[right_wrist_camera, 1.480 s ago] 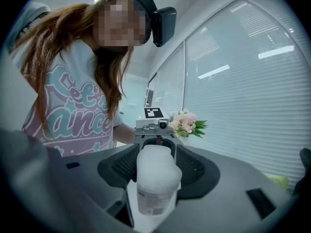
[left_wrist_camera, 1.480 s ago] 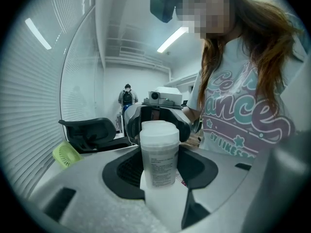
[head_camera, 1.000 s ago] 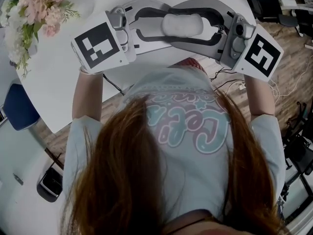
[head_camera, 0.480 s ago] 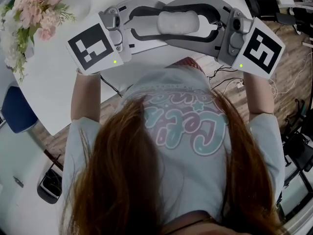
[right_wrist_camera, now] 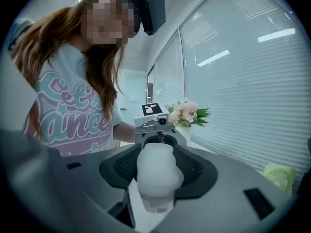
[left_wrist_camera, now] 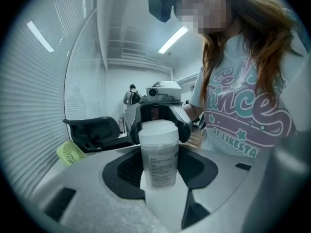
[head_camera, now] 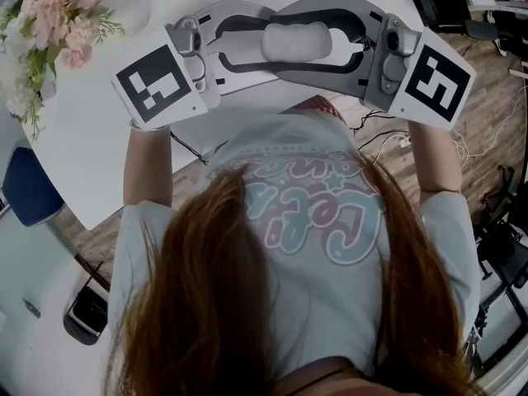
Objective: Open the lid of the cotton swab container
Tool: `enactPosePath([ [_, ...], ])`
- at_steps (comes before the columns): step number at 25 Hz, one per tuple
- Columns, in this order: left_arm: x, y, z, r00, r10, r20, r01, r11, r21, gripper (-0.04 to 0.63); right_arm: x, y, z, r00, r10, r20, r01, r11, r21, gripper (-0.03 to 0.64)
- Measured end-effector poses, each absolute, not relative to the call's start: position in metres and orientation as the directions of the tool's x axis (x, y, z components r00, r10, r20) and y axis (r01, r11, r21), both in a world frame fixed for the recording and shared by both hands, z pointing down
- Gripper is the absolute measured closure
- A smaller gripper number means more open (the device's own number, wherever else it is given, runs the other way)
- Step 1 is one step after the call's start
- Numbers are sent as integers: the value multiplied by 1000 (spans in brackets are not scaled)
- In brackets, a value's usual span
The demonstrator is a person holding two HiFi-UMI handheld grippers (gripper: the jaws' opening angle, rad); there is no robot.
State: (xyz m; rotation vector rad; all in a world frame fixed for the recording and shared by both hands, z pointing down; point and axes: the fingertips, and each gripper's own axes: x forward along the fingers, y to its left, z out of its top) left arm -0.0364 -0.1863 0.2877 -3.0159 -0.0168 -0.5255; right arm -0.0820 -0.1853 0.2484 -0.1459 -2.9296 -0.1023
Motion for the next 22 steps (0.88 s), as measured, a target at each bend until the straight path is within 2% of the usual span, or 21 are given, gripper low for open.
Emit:
enactPosePath([
  [5, -39, -183, 293, 949, -9, 315, 9, -999, -54, 407, -85, -184, 253, -973, 55, 224, 78, 992, 99, 380],
  [11, -40, -183, 292, 956, -12, 293, -1, -999, -40, 408, -86, -188, 241, -984, 49, 169, 65, 994, 93, 377],
  [22, -43, -183, 294, 958, -23, 286, -14, -999, -32, 407, -90, -188, 236, -989, 31, 148, 55, 985, 161, 401],
])
